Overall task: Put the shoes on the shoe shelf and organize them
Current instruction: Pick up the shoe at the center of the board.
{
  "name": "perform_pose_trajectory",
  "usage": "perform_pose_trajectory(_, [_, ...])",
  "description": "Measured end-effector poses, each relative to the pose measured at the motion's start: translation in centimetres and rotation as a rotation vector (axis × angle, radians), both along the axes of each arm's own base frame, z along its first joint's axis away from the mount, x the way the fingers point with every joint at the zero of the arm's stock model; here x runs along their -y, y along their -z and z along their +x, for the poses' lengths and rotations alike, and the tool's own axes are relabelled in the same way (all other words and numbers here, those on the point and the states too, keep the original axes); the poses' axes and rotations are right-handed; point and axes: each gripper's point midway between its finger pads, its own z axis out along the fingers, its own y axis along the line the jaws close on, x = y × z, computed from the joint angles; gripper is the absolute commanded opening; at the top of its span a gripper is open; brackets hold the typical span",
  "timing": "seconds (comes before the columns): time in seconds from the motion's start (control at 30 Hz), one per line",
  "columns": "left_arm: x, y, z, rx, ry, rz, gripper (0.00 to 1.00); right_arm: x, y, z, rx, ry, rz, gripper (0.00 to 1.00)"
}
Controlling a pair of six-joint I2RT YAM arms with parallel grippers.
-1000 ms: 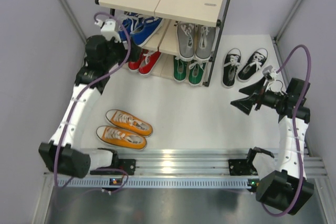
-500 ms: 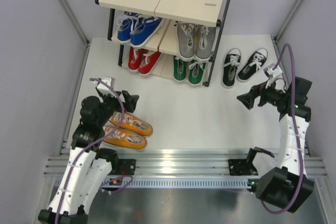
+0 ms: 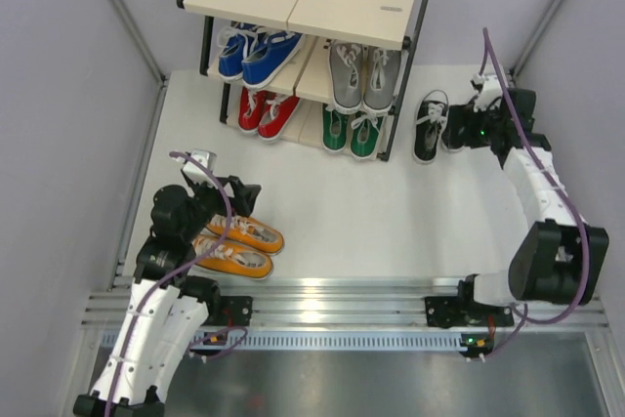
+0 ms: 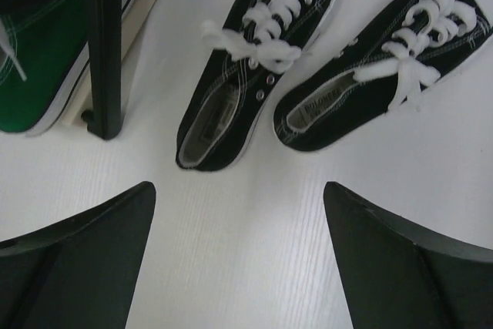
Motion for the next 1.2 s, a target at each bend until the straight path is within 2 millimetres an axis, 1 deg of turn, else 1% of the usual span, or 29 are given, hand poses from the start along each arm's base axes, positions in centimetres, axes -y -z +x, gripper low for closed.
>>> perform_pose_trajectory(0.03, [0.0, 0.0, 0.0, -0.001, 0.0, 0.0, 0.96, -0.3, 0.1, 1.1, -0.011, 0.012, -0.001, 0.84])
perform_pose_trajectory(0.1, [0.0, 0.0, 0.0, -0.001, -0.001, 0.0, 0.96, -0.6, 0.2, 3.4, -0.016, 0.03, -0.004, 0.78])
perform_pose_trajectory(0.13, [0.0, 0.0, 0.0, -0.001, -0.002, 0.001, 0.96, -0.7, 0.4, 4.8, -0.02, 0.039, -0.009, 0.74])
perform_pose_trajectory(0.2, [-0.1, 0.0, 0.0, -0.001, -0.004, 0.001, 0.96, -0.7, 1.0, 6.6, -0.032, 0.048, -0.015, 0.69])
perform_pose_trajectory(0.23, [-0.1, 0.1, 0.1, -0.002, -0.005, 0.002, 0.96, -0.7, 1.5, 7.2, -0.044, 0.048, -0.016, 0.64])
perform_pose_trajectory(0.3, [-0.1, 0.1, 0.1, -0.002, -0.008, 0.002, 0.96, -0.7, 2.7, 8.1, -0.071, 0.043, -0.018, 0.63])
perform_pose_trajectory(0.33, [-0.1, 0.1, 0.1, -0.002, -0.008, 0.003, 0.95, -0.7, 3.4, 8.4, -0.087, 0.037, -0.018, 0.59])
perform_pose_trajectory(0.4, [-0.1, 0.1, 0.1, -0.002, -0.008, 0.002, 0.96, -1.0, 4.9, 8.7, -0.124, 0.02, -0.013, 0.59])
perform_pose_trajectory(0.53, [-0.1, 0.2, 0.1, -0.006, -0.008, 0.003, 0.96, -1.5, 7.9, 8.2, -0.204, -0.004, 0.003, 0.6])
perform_pose_trajectory(0.7, [0.1, 0.2, 0.1, -0.008, 0.004, 0.001, 0.96, -2.0, 9.1, 9.1, -0.224, -0.007, 0.011, 0.56])
perform_pose_trajectory(0.73, [0.2, 0.2, 0.0, -0.008, 0.01, -0.001, 0.96, -2.2, 9.3, 9.3, -0.228, -0.007, 0.015, 0.48])
perform_pose_trajectory(0.77, [0.3, 0.1, 0.0, -0.007, 0.017, -0.004, 0.96, -2.3, 9.6, 9.5, -0.231, -0.008, 0.017, 0.44])
perform_pose_trajectory(0.8, [0.5, 0.1, -0.1, -0.005, 0.026, -0.011, 0.96, -2.4, 9.8, 9.6, -0.233, -0.006, 0.024, 0.32])
perform_pose_trajectory(0.87, [0.7, 0.0, -0.1, -0.004, 0.035, -0.022, 0.98, -2.7, 9.9, 9.5, -0.238, -0.009, 0.039, 0.21])
perform_pose_trajectory(0.9, [0.8, 0.0, -0.1, -0.005, 0.041, -0.028, 0.98, -2.8, 9.9, 9.4, -0.242, -0.012, 0.049, 0.1])
perform_pose_trajectory(0.97, [1.0, 0.0, -0.1, -0.012, 0.046, -0.041, 0.98, -3.1, 9.8, 9.4, -0.242, -0.018, 0.064, 0.0])
perform_pose_trajectory(1.13, [1.2, 0.1, 0.0, -0.037, 0.029, -0.087, 0.98, -3.6, 9.7, 9.2, -0.243, -0.026, 0.094, 0.0])
perform_pose_trajectory(1.2, [1.4, -0.1, -0.1, -0.046, 0.03, -0.11, 0.98, -3.8, 9.4, 8.3, -0.24, -0.03, 0.113, 0.0])
